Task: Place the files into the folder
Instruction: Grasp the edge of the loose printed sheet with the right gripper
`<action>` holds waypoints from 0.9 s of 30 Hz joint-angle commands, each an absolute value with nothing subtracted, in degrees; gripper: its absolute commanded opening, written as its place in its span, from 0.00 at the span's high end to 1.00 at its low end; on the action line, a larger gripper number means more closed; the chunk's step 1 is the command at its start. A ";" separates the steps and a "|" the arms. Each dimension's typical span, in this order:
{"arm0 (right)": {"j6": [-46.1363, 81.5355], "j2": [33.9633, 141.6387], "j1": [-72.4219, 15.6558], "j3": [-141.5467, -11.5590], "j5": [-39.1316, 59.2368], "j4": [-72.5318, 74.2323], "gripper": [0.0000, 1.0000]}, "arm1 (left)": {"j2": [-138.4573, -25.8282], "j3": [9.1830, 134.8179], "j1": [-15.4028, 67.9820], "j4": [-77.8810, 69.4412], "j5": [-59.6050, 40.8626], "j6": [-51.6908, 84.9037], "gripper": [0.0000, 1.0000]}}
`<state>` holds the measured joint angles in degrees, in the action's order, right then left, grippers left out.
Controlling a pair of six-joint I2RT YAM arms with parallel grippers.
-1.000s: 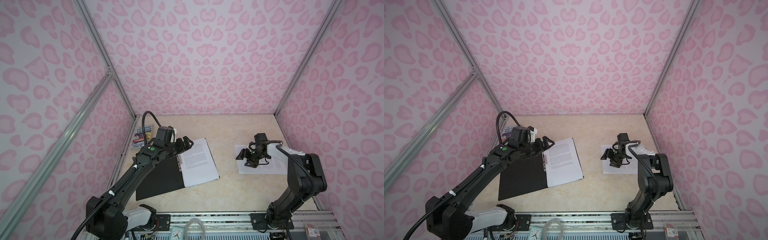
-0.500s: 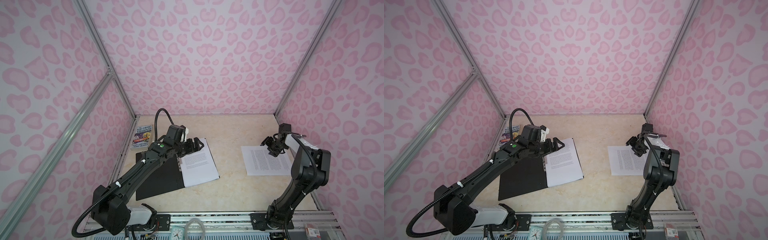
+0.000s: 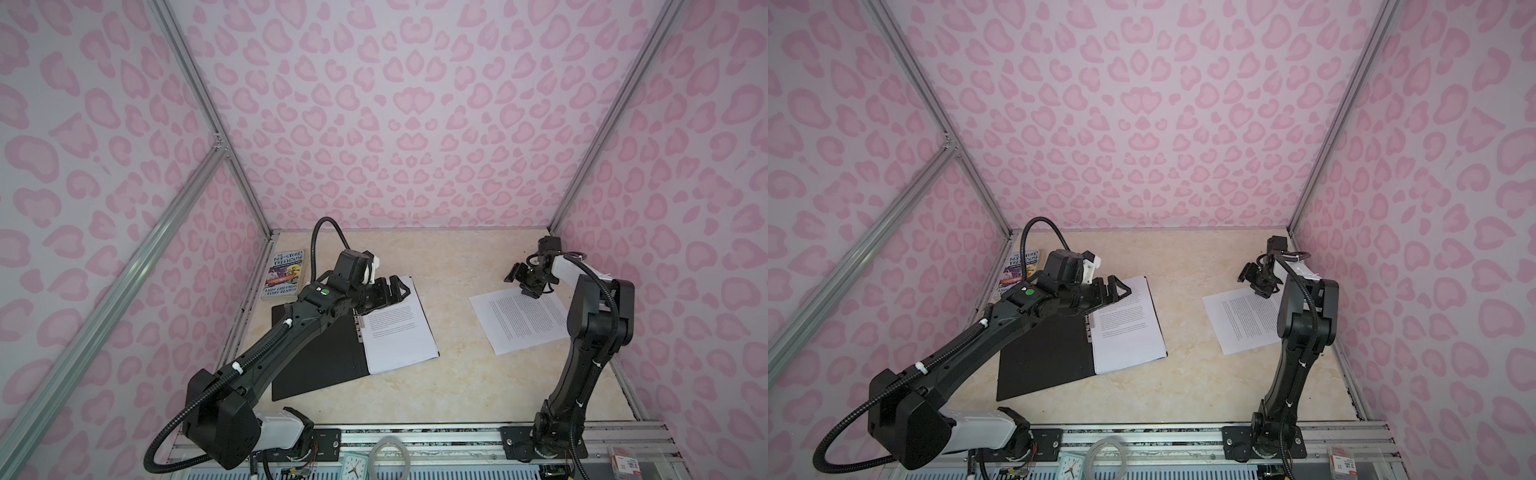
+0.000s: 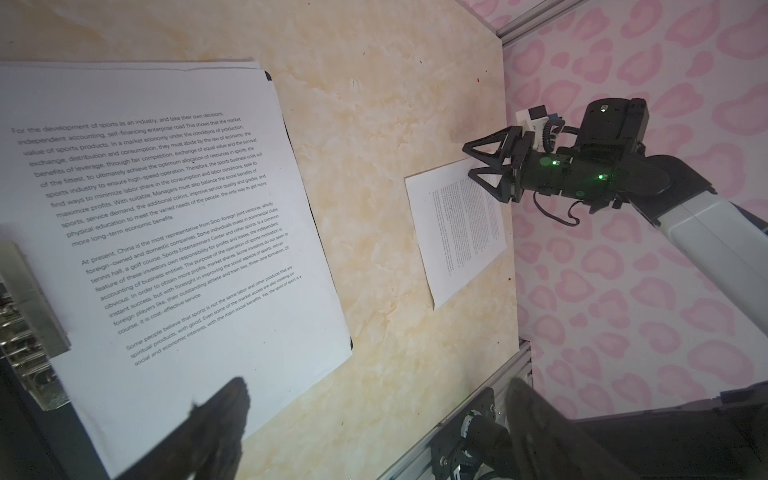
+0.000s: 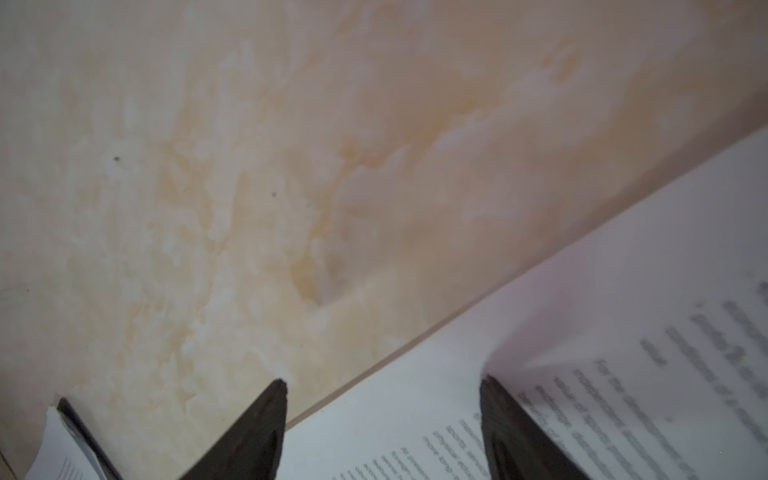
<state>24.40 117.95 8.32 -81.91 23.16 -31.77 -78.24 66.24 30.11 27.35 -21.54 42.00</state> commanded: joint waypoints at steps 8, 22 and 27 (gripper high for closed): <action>32.71 116.04 -3.76 -80.42 32.05 -29.93 0.26 | -86.24 70.32 33.55 26.46 -26.31 39.84 0.03; 26.08 105.03 10.59 -71.04 26.39 -37.56 0.26 | -105.56 84.27 44.18 25.78 -30.23 35.43 0.02; 26.55 101.74 12.49 -65.10 27.76 -33.52 0.26 | -115.38 92.33 47.55 25.41 -30.89 35.24 0.02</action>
